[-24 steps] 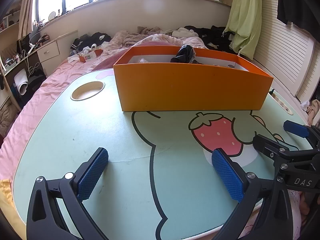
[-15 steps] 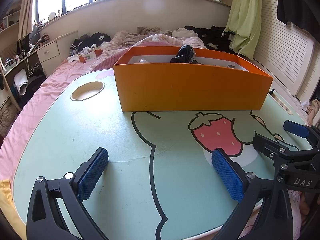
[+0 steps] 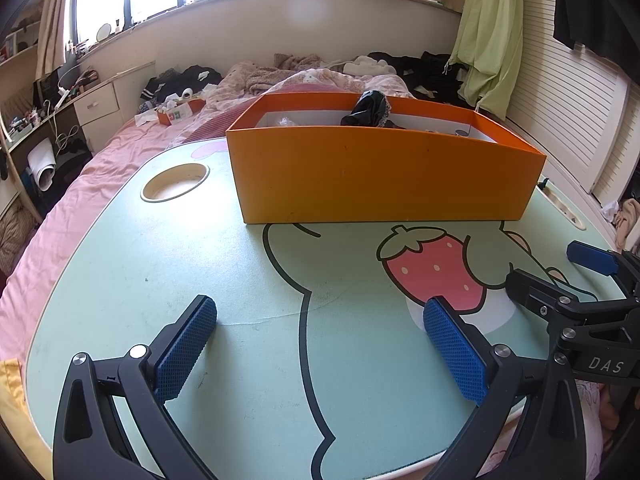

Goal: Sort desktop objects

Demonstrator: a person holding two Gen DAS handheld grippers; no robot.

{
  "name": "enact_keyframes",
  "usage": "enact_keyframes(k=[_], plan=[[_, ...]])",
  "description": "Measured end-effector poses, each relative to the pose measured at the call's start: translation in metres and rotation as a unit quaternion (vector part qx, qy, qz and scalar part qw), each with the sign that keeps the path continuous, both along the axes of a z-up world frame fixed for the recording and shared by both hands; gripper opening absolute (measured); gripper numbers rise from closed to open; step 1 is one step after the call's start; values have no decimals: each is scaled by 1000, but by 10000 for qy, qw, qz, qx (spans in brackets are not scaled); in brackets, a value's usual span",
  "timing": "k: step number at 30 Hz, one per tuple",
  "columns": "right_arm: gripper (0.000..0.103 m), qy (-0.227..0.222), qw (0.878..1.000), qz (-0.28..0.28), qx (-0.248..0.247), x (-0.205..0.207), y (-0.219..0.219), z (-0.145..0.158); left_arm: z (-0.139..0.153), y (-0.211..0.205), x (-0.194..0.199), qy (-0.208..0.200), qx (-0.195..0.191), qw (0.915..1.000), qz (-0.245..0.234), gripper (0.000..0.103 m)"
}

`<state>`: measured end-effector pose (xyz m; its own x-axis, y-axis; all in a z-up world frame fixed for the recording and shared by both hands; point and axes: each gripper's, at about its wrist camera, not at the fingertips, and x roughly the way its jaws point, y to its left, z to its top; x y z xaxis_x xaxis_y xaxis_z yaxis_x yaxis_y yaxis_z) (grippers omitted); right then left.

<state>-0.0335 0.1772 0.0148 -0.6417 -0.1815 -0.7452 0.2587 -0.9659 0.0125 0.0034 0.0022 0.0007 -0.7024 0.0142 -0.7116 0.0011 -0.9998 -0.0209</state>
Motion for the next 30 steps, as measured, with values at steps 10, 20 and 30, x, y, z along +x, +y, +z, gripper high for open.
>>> enact_keyframes(k=[10, 20, 30], plan=[[103, 5, 10000, 0, -1, 0, -1, 0, 0, 0, 0, 2, -2, 10000, 20, 103], [103, 9, 10000, 0, -5, 0, -1, 0, 0, 0, 0, 4, -2, 10000, 25, 103], [103, -15, 10000, 45, 0, -1, 4, -7, 0, 0, 0, 7, -1, 10000, 28, 103]])
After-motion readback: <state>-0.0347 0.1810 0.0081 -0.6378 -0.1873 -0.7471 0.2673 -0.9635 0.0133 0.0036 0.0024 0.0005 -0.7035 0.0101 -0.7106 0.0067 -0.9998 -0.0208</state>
